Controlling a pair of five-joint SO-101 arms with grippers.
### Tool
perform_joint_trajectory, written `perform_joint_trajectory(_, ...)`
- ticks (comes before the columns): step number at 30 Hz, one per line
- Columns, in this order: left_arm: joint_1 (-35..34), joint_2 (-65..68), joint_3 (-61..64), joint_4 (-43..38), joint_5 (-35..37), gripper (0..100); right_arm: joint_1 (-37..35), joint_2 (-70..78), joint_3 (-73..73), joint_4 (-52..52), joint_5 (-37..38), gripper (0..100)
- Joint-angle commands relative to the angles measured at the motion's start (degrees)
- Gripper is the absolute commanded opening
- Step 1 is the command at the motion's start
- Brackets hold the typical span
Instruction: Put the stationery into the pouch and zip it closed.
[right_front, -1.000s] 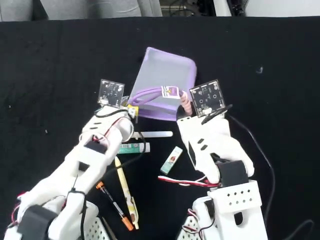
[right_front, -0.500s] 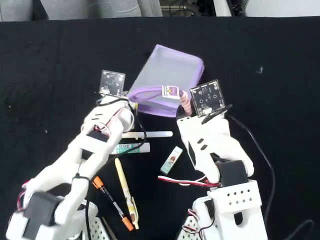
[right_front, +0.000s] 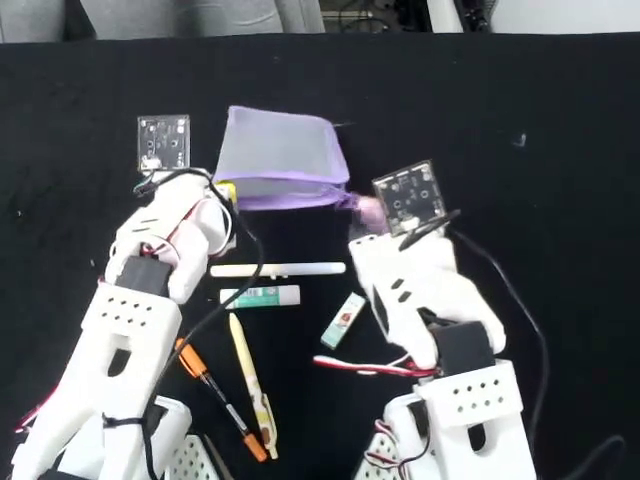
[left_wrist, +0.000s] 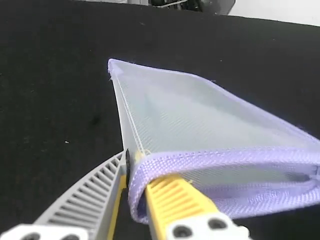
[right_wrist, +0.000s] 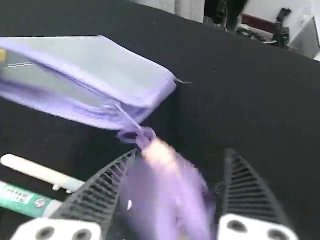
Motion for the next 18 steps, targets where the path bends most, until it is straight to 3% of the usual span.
perform_joint_trajectory(1, -0.75, -2.02, -5.67, 2.29, 0.62, 3, -3.87, -2.33, -4.88, 2.02, 2.55, 27.4)
perform_joint_trajectory(8, -4.53, -2.02, -7.6, 3.43, 0.62, 3, -9.49, -2.33, -15.96, 13.36, 3.87, 27.5)
perform_joint_trajectory(18, -9.27, 7.56, -33.89, 26.11, 0.62, 3, -9.49, -1.98, -19.91, 21.63, 7.12, 27.5)
